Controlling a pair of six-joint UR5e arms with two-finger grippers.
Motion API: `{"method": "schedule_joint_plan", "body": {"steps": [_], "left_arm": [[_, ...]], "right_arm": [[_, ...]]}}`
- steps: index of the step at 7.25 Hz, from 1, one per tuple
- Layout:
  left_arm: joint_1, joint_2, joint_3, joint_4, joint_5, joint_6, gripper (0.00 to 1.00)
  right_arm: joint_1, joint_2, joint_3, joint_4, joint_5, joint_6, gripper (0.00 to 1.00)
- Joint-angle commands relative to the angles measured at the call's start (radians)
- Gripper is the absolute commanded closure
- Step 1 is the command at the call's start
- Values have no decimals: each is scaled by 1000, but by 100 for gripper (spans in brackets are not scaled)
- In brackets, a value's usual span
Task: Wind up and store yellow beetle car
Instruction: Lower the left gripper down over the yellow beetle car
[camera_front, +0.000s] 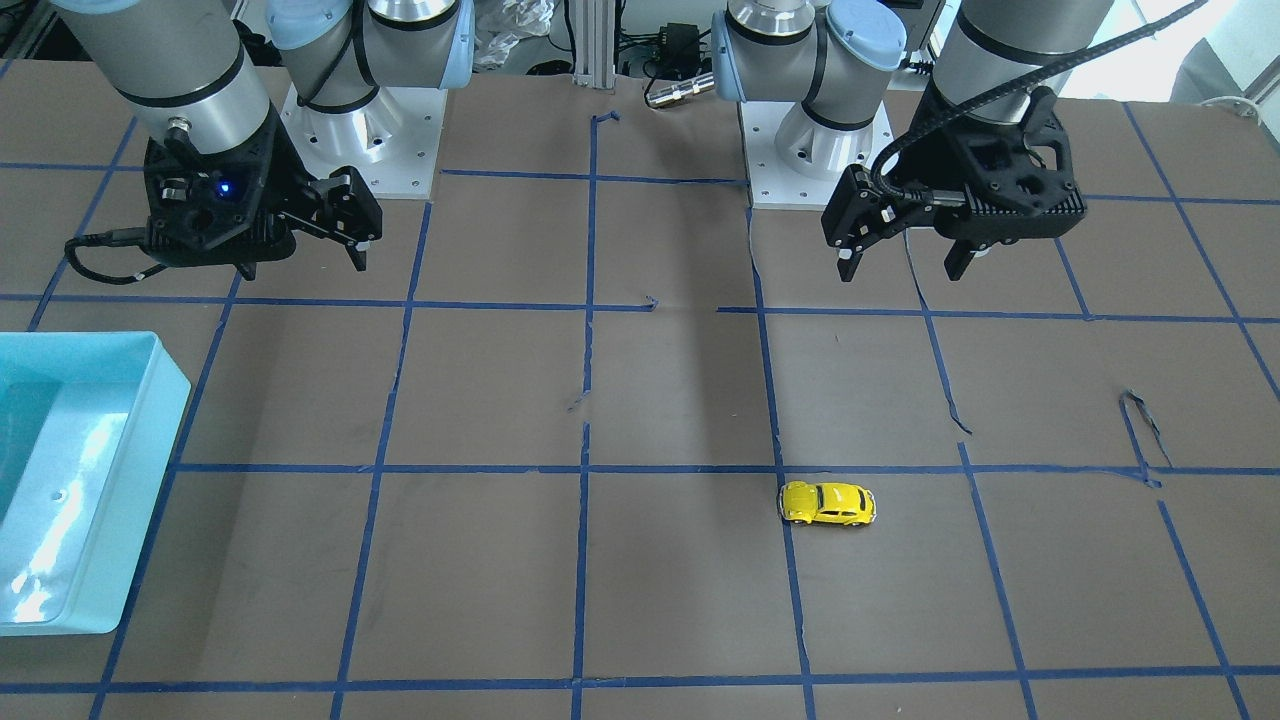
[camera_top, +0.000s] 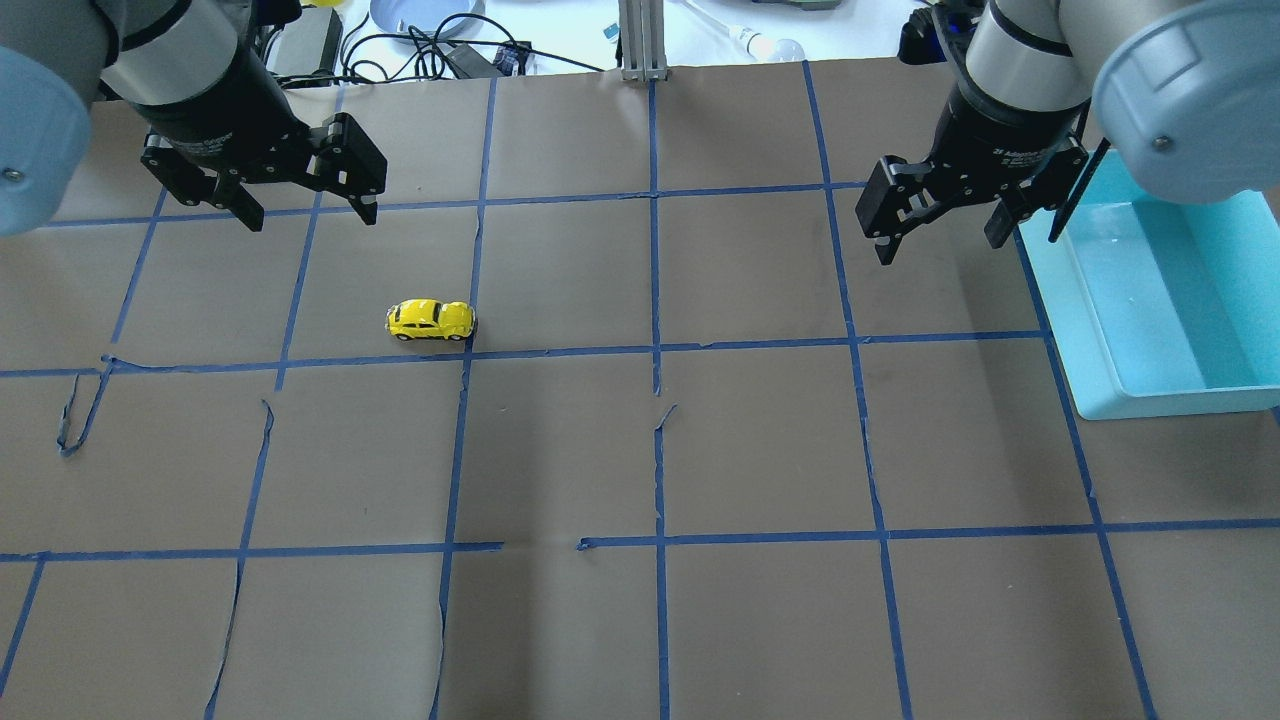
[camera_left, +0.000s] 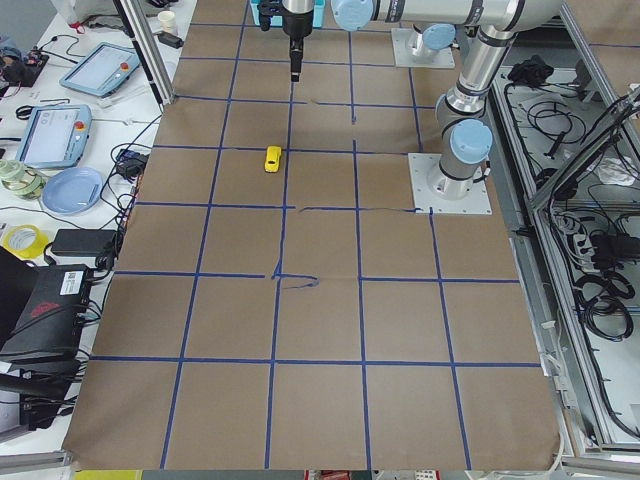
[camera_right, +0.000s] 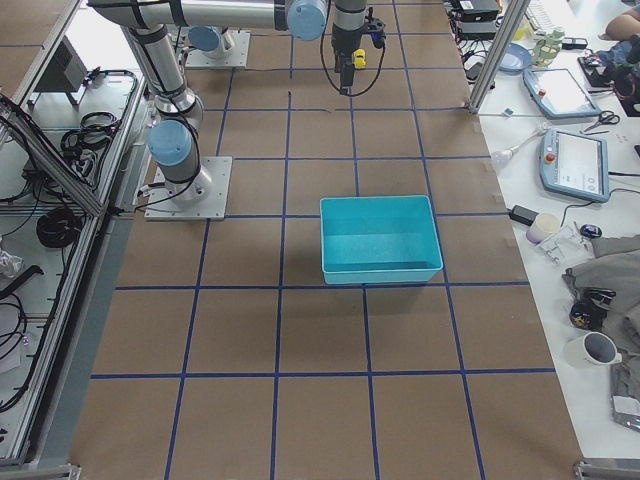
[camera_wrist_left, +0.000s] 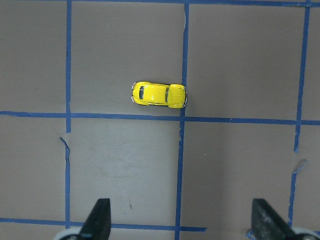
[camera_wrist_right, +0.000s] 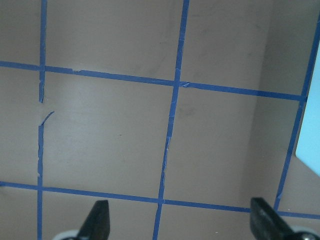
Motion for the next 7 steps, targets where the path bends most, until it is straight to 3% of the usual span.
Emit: {"method": "schedule_joint_plan", "body": {"steps": [1, 4, 7], "left_arm": [[7, -8, 0, -2, -2, 142, 0], [21, -63, -106, 58, -8, 622, 1], [23, -178, -118, 153, 3, 1124, 3]], "right_arm": [[-1, 1, 0, 0, 0, 0, 0], [-1, 1, 0, 0, 0, 0, 0], [-1, -1, 0, 0, 0, 0, 0]]}}
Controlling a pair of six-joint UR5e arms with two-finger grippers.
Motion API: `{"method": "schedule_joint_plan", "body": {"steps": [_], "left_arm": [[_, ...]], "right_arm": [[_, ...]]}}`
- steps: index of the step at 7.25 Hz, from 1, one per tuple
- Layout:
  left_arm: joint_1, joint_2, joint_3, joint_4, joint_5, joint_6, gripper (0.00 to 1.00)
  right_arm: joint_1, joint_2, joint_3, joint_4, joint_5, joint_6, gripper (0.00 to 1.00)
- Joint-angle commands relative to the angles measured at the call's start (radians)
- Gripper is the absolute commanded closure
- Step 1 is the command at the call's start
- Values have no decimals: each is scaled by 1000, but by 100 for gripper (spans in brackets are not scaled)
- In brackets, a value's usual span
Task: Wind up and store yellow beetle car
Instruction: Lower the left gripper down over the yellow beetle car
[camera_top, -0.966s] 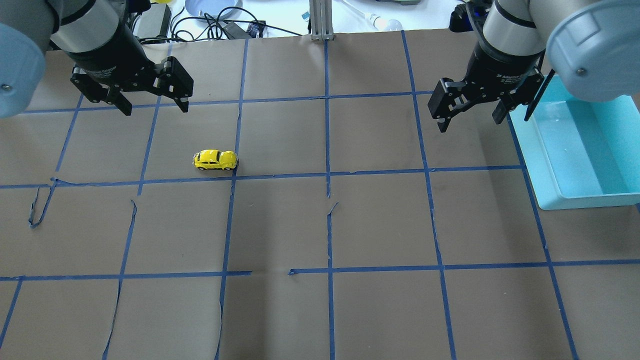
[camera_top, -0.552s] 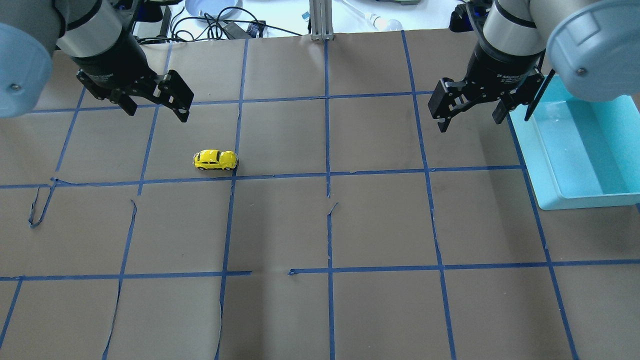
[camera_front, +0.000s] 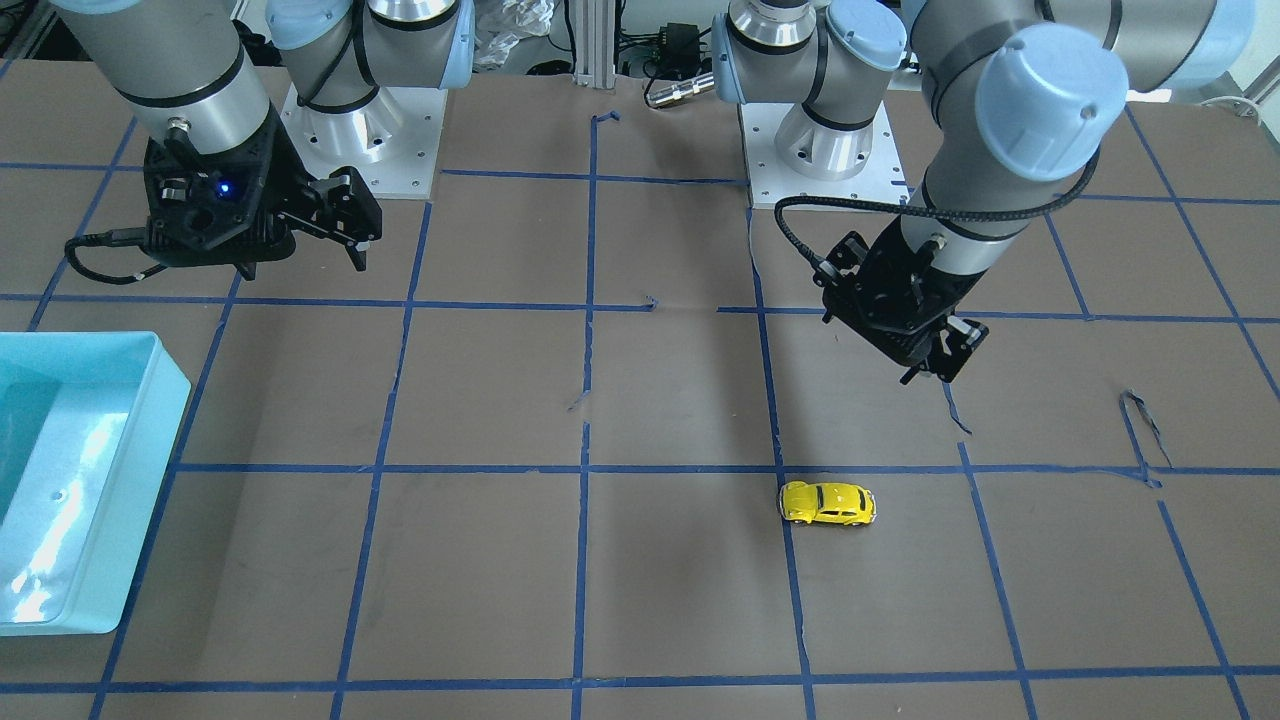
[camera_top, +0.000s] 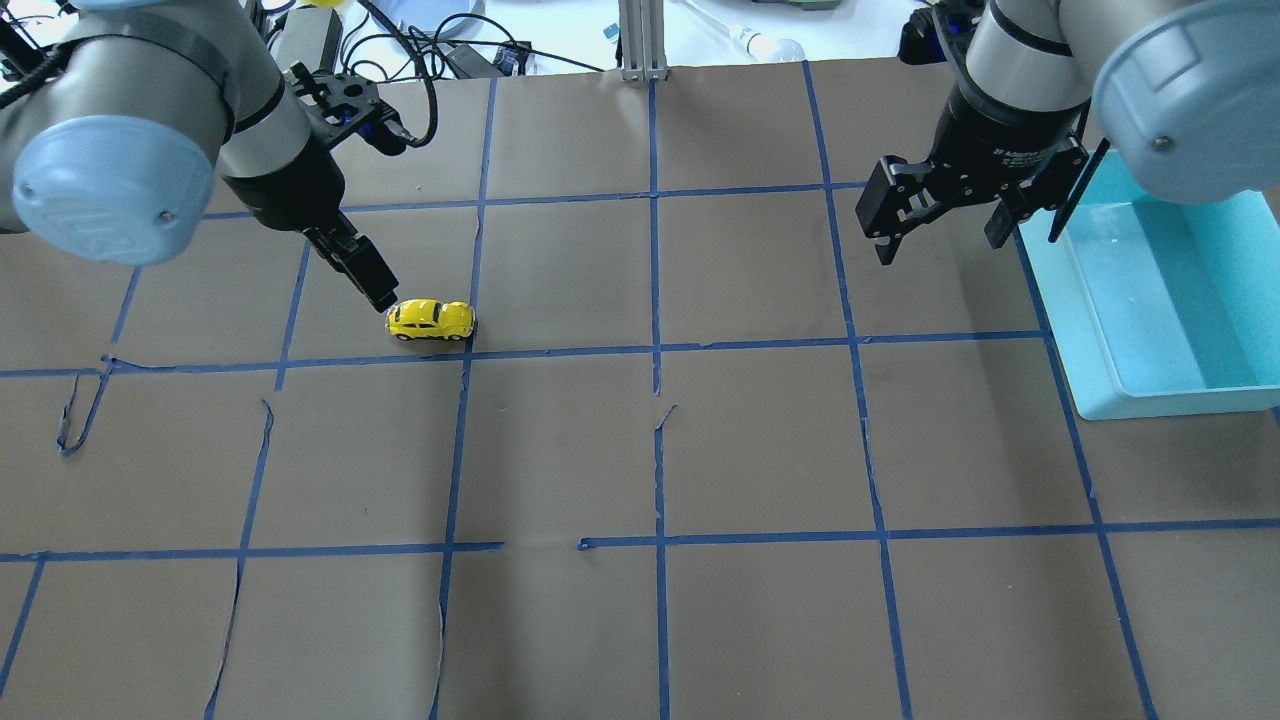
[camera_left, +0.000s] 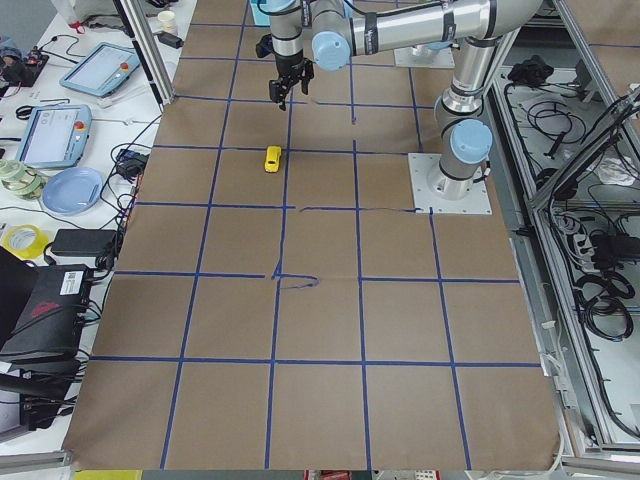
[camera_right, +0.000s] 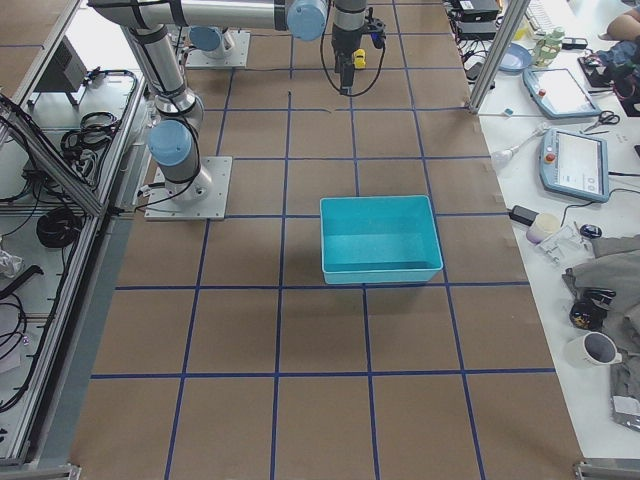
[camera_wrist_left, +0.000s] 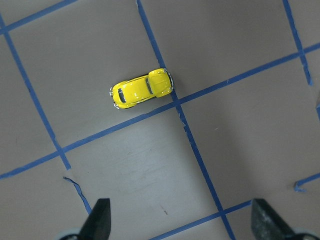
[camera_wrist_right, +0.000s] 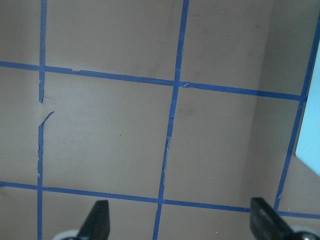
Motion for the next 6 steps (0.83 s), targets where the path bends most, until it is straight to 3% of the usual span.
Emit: {"method": "schedule_joint_plan", "body": {"steps": [1, 6], "left_arm": [[2, -84, -10, 110, 10, 388, 3], [0, -231, -129, 376, 14, 673, 2]], "right_arm": [[1, -1, 0, 0, 0, 0, 0], [2, -1, 0, 2, -2, 0, 0]]}}
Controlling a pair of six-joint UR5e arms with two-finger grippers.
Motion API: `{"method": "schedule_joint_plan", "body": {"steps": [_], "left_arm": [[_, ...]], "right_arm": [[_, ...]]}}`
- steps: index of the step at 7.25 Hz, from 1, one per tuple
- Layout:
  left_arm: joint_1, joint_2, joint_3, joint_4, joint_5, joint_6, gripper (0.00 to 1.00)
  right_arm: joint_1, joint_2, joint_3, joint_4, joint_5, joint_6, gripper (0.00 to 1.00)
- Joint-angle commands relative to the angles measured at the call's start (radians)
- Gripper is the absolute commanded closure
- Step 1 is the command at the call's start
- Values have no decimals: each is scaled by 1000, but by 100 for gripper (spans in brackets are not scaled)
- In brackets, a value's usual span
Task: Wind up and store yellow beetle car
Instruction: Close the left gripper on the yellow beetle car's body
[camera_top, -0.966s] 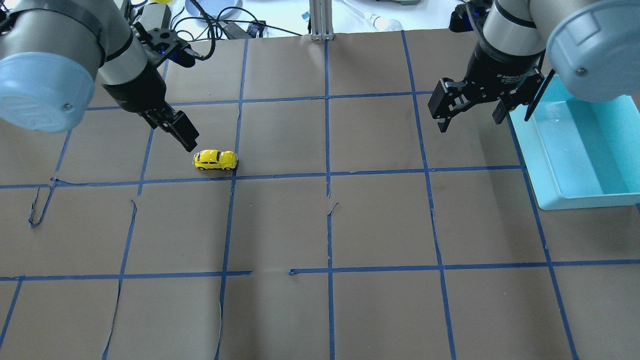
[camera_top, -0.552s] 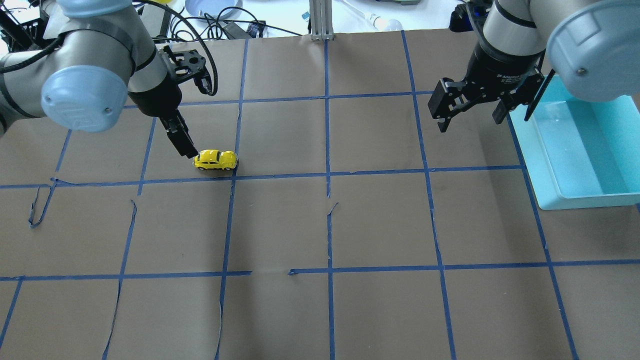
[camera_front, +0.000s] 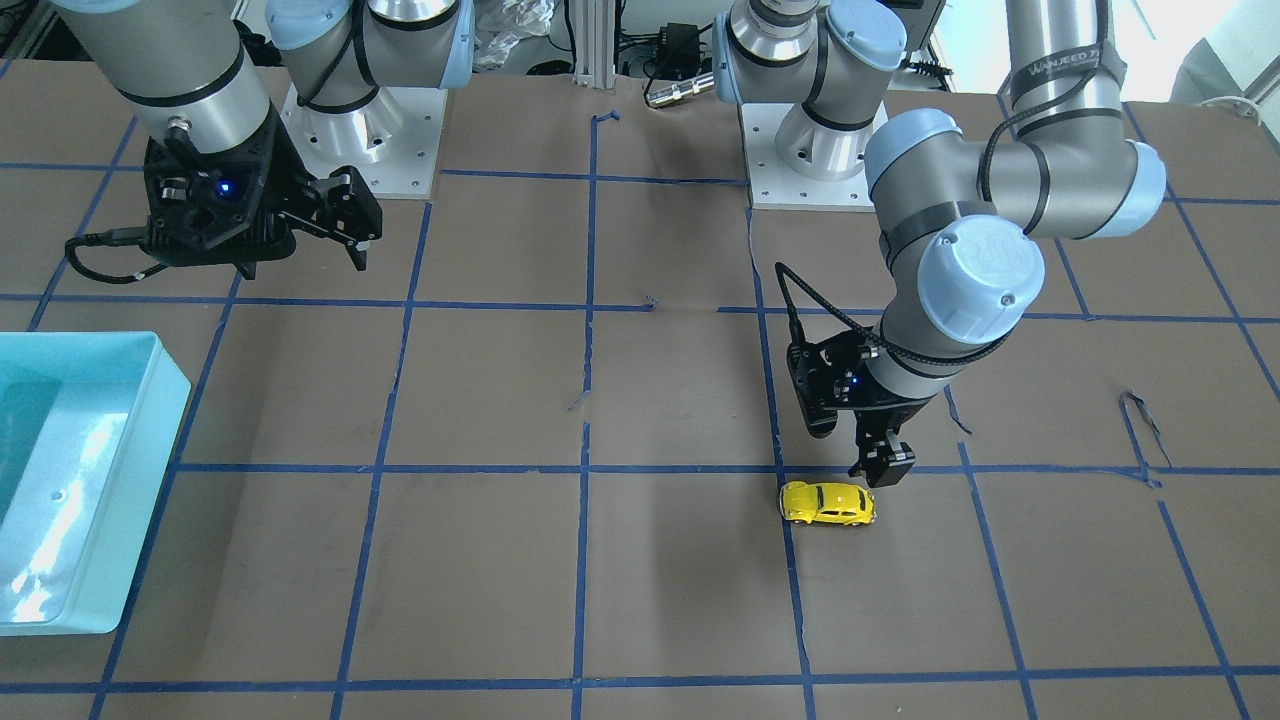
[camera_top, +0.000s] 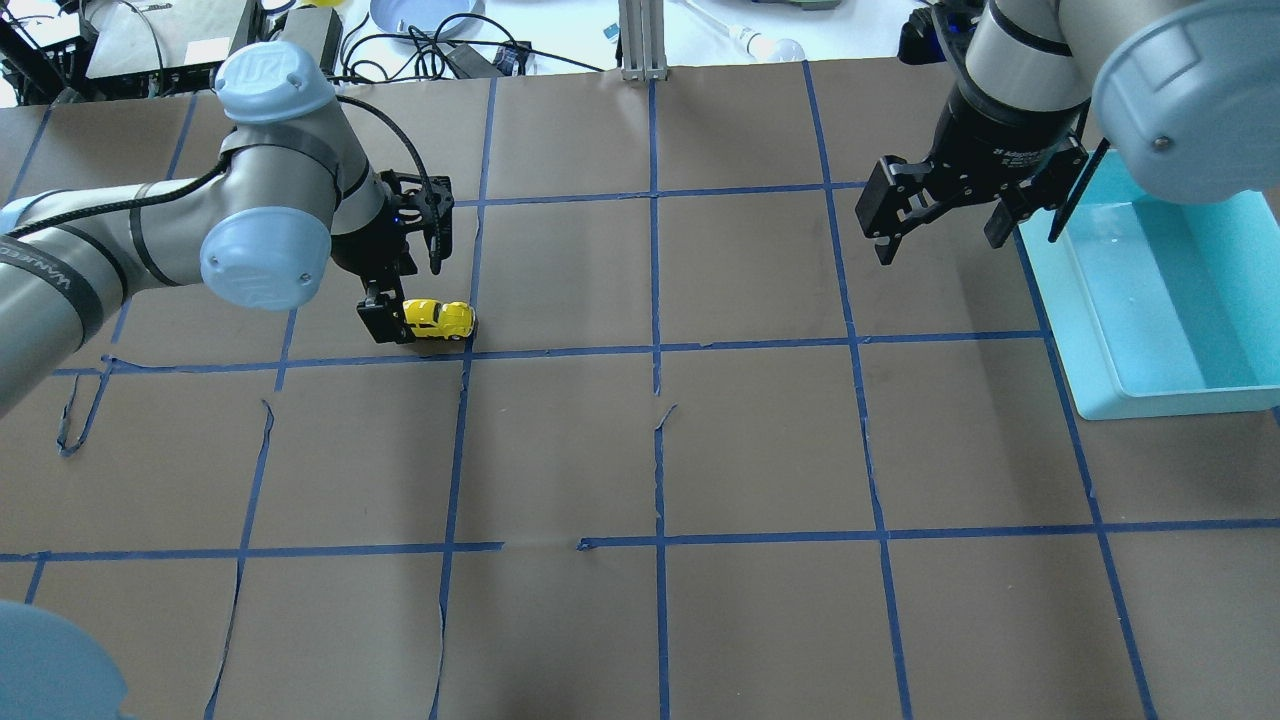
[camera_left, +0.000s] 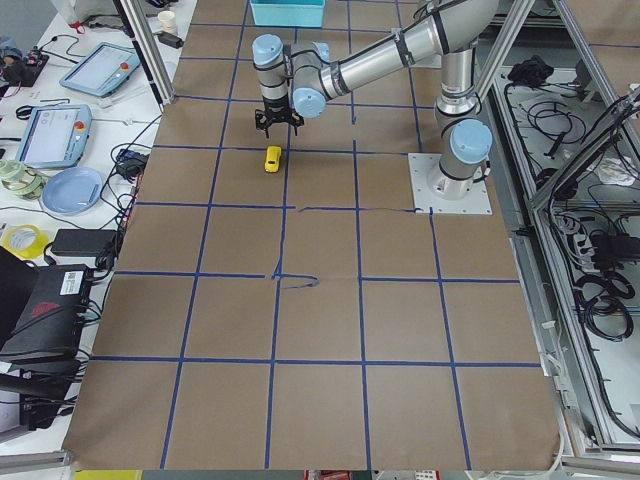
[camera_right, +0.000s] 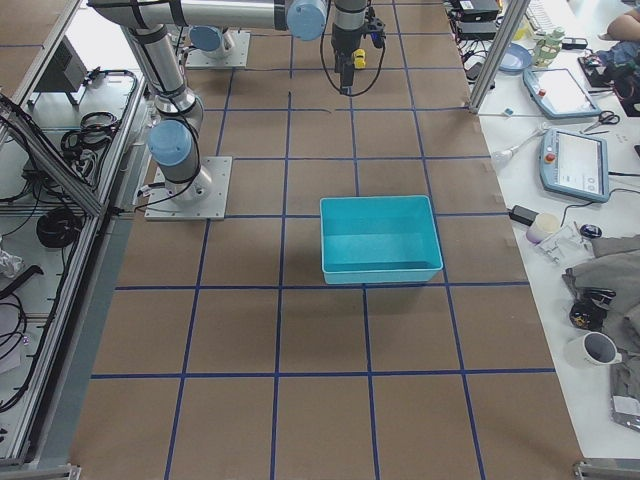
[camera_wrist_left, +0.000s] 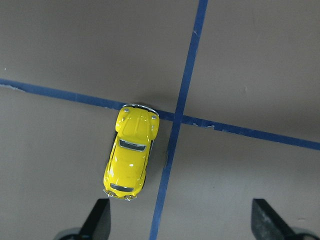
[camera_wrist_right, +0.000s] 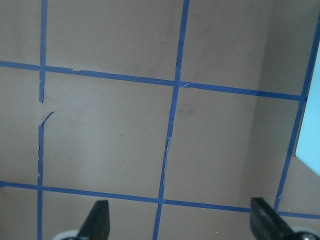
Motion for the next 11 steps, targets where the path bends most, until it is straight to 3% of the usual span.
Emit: {"method": "schedule_joint_plan", "body": {"steps": [1, 8, 11], "left_arm": [[0, -47, -19, 124, 30, 53, 3], [3, -110, -83, 298, 17, 39, 8], [61, -121, -83, 300, -46, 37, 17]], "right_arm": [[0, 0, 0, 1, 0, 1, 0], [0, 0, 0, -2, 6, 1, 0], [1, 1, 0, -11, 8, 2, 0]]}}
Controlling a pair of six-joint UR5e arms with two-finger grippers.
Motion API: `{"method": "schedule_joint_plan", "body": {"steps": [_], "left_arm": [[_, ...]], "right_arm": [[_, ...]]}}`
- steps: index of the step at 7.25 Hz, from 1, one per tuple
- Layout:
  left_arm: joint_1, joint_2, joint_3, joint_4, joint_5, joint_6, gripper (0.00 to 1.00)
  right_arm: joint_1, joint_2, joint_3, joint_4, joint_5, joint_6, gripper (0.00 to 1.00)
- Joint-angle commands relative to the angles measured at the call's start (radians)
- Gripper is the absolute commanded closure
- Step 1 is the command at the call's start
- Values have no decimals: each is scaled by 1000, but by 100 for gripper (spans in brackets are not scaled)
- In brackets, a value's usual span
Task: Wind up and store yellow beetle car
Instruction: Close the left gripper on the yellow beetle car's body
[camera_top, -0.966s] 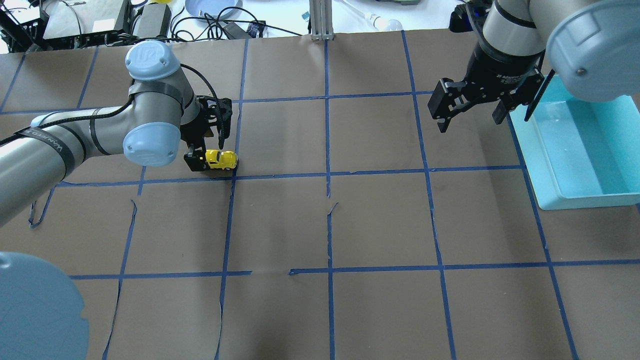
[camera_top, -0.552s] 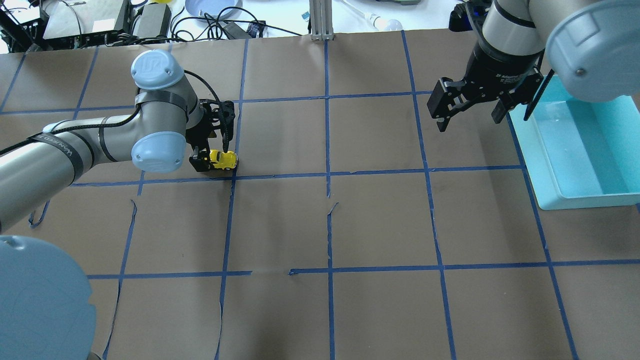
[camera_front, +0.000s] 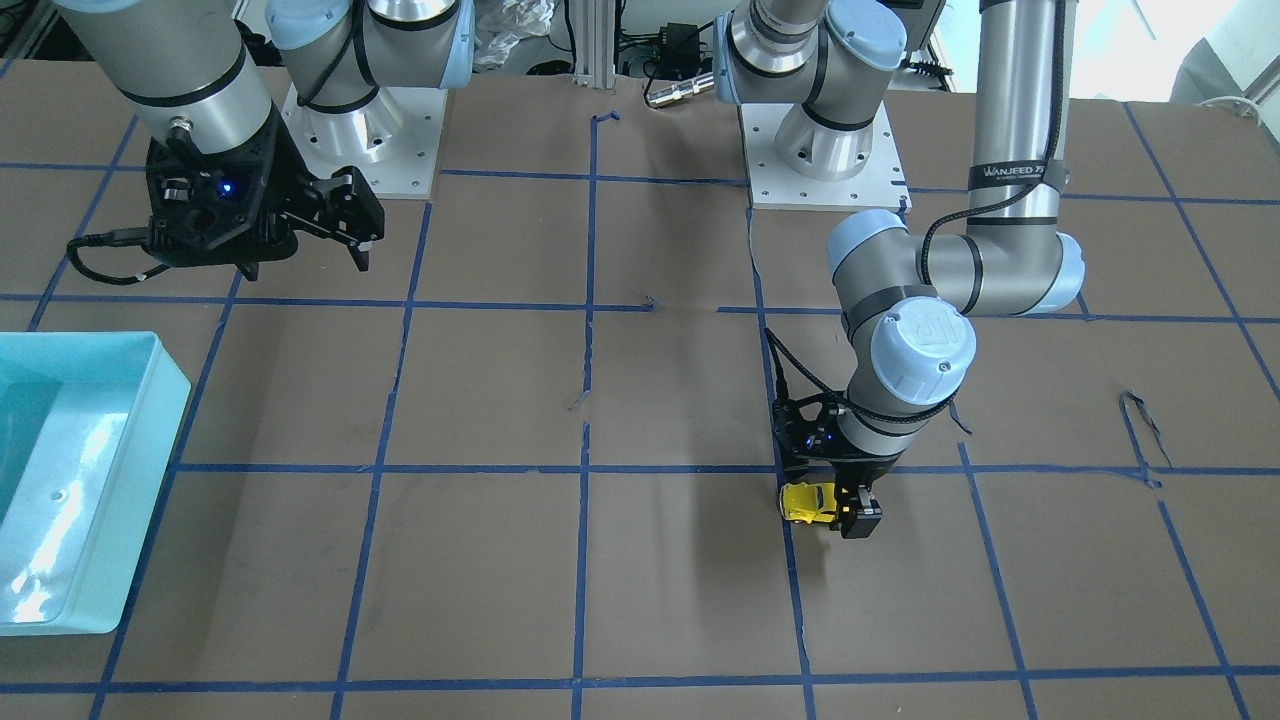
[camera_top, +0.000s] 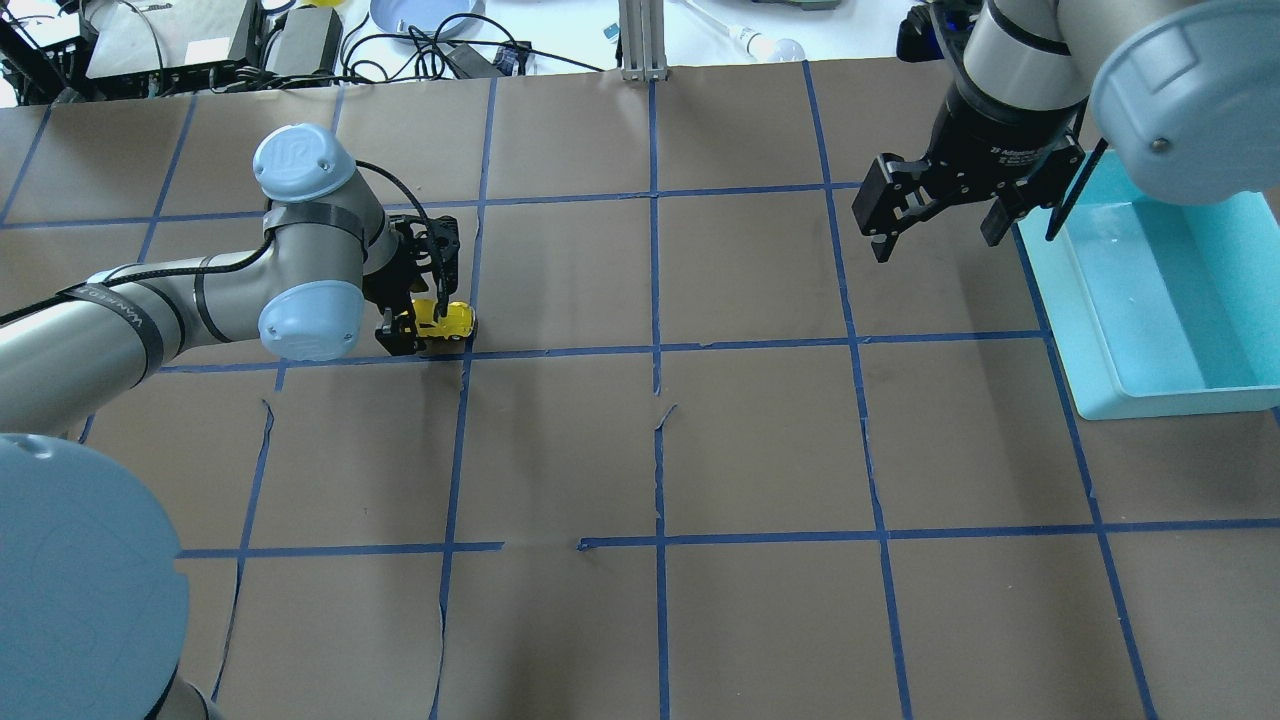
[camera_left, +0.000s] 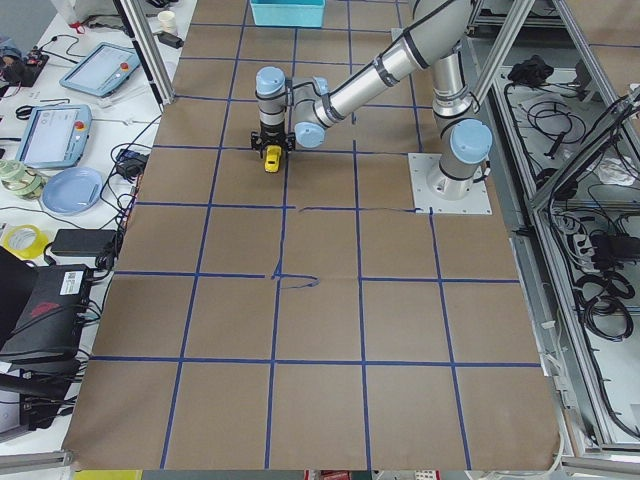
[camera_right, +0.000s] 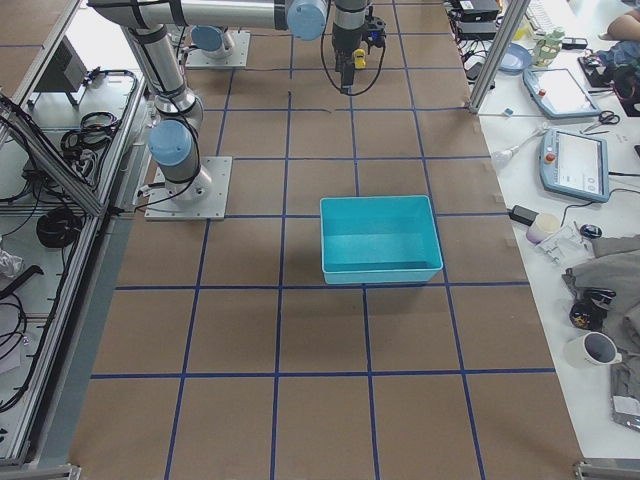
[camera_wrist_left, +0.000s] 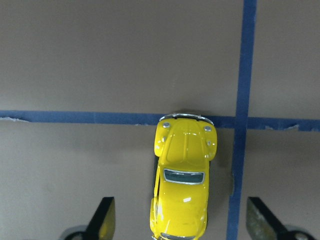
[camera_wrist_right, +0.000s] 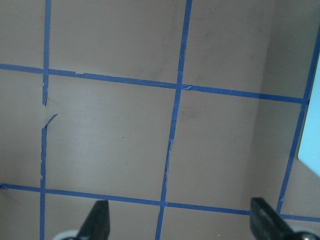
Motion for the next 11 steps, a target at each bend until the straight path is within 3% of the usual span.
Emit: {"method": "schedule_joint_plan", "body": {"steps": [1, 7, 8, 9, 10, 11], "left_arm": [[10, -4, 4, 3, -17, -28, 17], [-13, -8, 0, -2, -14, -3, 22], [-13, -9, 3, -2, -16, -3, 35], [-13, -12, 3, -3, -16, -1, 56], [-12, -15, 4, -2, -14, 0, 66], [-12, -18, 6, 0, -6, 13, 70]], "right_arm": [[1, 0, 0, 0, 0, 0, 0], [0, 0, 0, 3, 0, 0, 0], [1, 0, 0, 3, 0, 0, 0], [1, 0, 0, 2, 0, 0, 0], [-2, 0, 0, 5, -1, -2, 0], [-2, 0, 0, 5, 0, 0, 0]]}}
